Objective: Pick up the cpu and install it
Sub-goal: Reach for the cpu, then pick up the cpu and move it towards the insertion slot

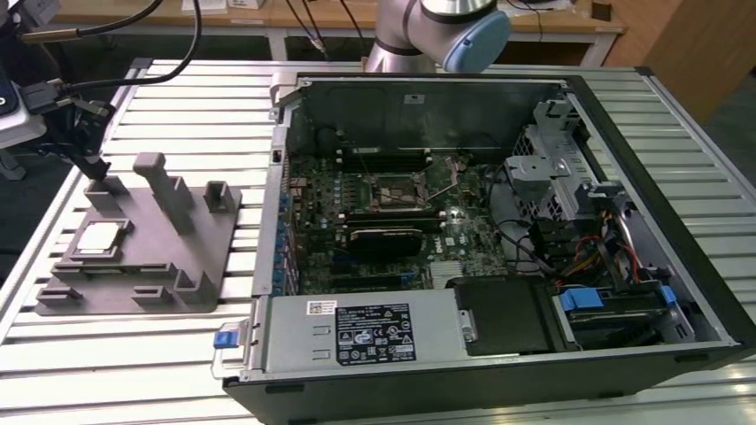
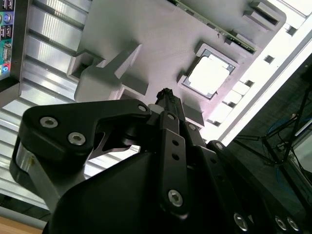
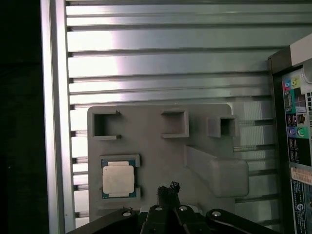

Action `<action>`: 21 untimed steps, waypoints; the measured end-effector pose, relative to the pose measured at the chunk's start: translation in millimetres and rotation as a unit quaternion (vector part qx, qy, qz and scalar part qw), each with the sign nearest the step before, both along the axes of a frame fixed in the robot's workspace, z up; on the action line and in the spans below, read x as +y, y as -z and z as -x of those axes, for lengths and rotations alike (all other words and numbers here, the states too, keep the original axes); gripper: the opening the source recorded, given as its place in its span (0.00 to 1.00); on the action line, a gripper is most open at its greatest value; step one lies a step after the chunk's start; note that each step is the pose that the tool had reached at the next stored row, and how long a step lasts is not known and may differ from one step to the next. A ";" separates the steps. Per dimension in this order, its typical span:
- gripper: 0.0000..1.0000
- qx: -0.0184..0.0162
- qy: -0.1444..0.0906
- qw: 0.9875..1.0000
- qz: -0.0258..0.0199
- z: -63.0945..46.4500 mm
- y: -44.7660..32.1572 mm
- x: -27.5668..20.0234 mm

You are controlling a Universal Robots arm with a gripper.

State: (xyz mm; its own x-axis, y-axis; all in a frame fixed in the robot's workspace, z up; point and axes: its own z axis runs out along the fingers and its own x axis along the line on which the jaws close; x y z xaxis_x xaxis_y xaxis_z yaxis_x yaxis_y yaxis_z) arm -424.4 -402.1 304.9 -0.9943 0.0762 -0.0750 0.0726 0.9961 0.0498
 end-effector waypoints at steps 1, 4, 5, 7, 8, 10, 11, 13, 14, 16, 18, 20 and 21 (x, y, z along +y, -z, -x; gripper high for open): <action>0.11 0.000 0.000 1.000 0.000 0.0 0.0 0.0; 0.11 0.000 0.000 1.000 0.000 0.2 0.4 0.1; 0.11 0.000 0.000 1.000 0.000 0.1 0.4 0.1; 0.11 0.000 0.000 1.000 0.000 0.2 0.4 0.1; 0.11 0.000 0.000 1.000 0.000 0.3 0.5 0.1; 0.11 0.000 0.000 1.000 0.000 0.5 0.5 0.1; 0.11 0.000 0.000 1.000 0.000 0.7 0.7 0.1; 0.11 0.000 0.000 1.000 0.000 1.6 1.0 0.1; 0.11 0.000 0.000 1.000 0.000 2.1 1.3 0.1; 0.11 0.000 0.000 1.000 0.000 3.2 2.1 0.1; 0.11 0.000 0.000 1.000 0.000 4.6 3.2 0.1; 0.11 0.000 0.000 1.000 -0.001 6.3 4.5 0.1; 0.11 0.000 0.000 1.000 -0.001 7.3 5.4 0.0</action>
